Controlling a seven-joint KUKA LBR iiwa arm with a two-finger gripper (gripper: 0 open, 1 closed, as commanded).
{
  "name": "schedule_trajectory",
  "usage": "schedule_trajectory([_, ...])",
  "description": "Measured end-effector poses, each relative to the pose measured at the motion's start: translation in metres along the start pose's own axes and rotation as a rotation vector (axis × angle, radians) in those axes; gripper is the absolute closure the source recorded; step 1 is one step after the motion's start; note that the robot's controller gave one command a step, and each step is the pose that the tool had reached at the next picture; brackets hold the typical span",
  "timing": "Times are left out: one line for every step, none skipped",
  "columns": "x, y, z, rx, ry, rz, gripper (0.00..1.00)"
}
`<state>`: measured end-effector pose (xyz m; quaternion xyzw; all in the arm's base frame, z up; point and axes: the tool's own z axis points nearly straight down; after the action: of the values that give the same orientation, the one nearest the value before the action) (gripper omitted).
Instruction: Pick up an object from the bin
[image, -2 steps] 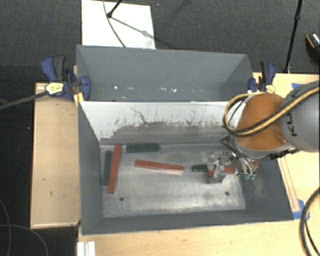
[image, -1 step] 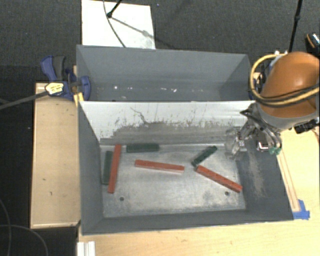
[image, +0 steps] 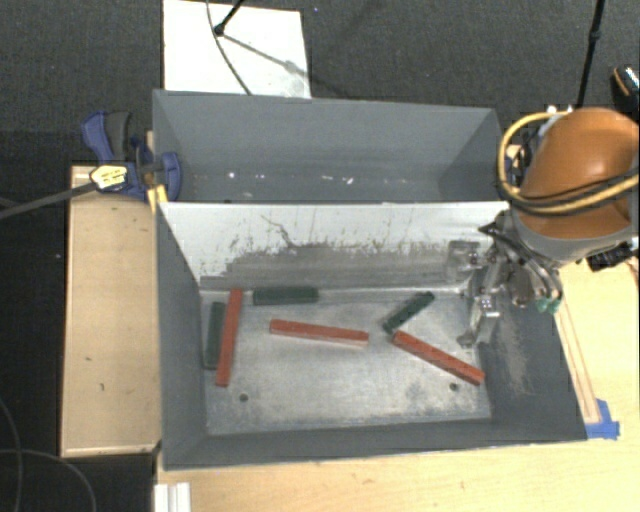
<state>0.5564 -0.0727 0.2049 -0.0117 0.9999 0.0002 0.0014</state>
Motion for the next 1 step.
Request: schedule_trajectory([-0.0247, 0.0490, 0.0345, -0.002, 0.004, -0.135, 0.00])
